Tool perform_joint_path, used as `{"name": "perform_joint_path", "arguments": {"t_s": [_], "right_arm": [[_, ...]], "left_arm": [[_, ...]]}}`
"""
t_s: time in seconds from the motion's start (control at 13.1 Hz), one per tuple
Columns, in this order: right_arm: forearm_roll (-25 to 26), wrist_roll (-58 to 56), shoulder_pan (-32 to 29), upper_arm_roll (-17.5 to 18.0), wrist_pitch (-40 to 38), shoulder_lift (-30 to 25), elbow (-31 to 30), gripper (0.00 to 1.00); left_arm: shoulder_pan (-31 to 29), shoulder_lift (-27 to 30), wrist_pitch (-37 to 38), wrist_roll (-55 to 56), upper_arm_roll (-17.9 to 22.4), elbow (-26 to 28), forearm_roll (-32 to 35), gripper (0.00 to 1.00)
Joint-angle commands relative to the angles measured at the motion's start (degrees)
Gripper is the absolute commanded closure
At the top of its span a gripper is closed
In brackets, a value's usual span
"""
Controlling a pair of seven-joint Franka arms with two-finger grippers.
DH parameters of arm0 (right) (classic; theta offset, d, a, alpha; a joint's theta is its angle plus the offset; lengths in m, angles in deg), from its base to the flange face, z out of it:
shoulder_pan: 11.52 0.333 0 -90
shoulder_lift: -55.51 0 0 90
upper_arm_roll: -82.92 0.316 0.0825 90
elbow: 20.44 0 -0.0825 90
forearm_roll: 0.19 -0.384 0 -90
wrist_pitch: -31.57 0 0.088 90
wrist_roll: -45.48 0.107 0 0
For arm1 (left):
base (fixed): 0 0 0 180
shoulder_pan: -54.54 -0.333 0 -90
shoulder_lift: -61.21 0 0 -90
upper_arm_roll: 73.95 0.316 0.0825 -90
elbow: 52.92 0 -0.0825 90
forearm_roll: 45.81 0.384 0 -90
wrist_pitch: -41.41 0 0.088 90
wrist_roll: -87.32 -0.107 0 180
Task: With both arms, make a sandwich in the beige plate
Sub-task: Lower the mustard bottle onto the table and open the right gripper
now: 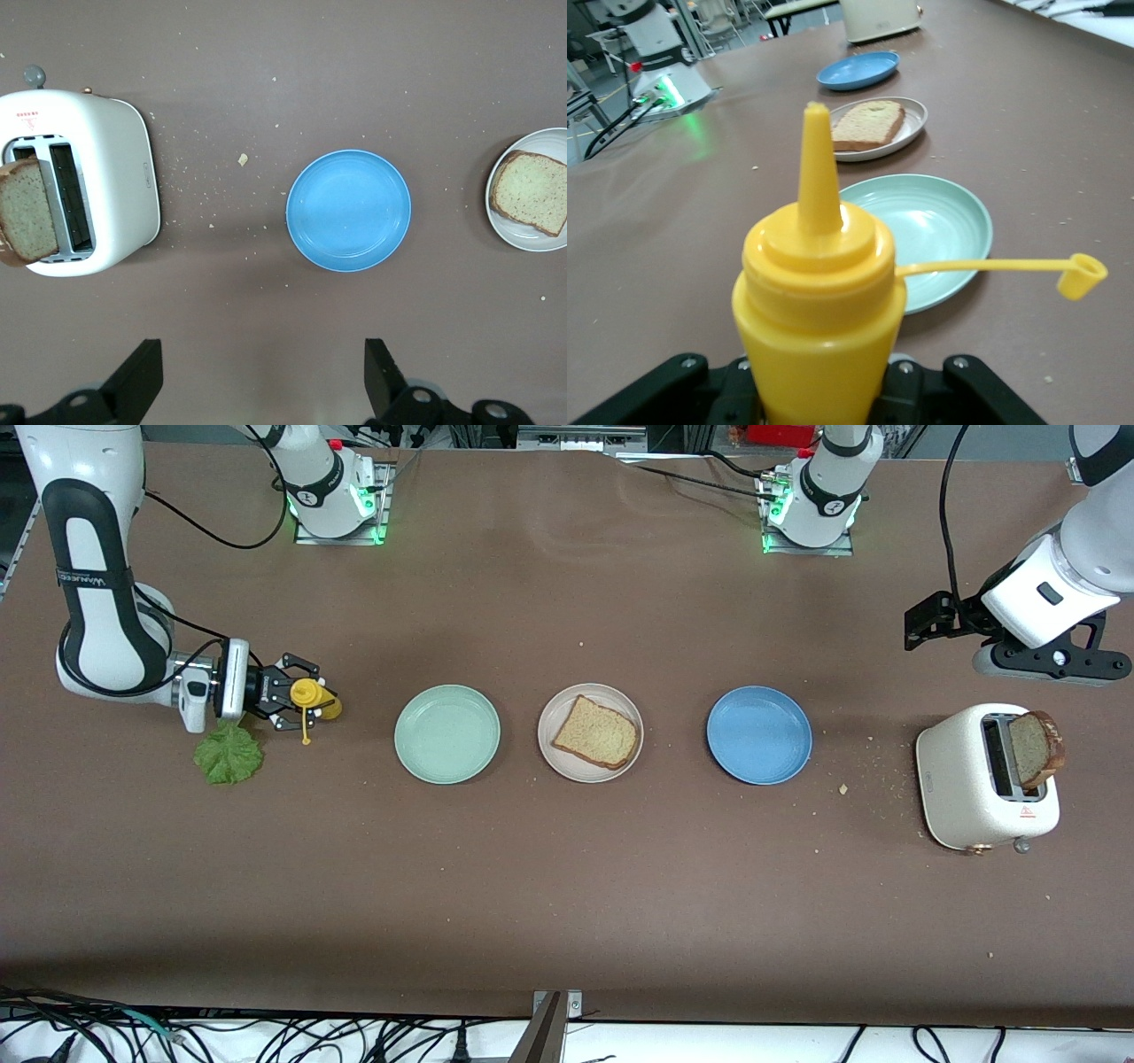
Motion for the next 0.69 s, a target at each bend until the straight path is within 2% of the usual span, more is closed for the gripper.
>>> {"name": "perform_joint_path", "arguments": {"t_s": [0.0,0.23,0.61], "right_arm": [[-1.41,-8.87,-3.80,-0.28,-4.13,0.98,-1.42,1.00],[-1.50,-12.59,-5.31,-0.19,-4.85,3.36,-1.33,1.00],[-5.98,-13.91,-4.96,0.25,-5.29,7.14,-0.89,1.00]], "left_arm": [[-0.30,0.27,0.92,0.27,-0.18,-0.63,-0.49,0.00],[-0.21,0.27,0.92,0.27,-0.26,-0.63,-0.49,0.00],[-0.30,0.27,0.92,0.27,-0.18,-0.54,-0.49,0.00]]}}
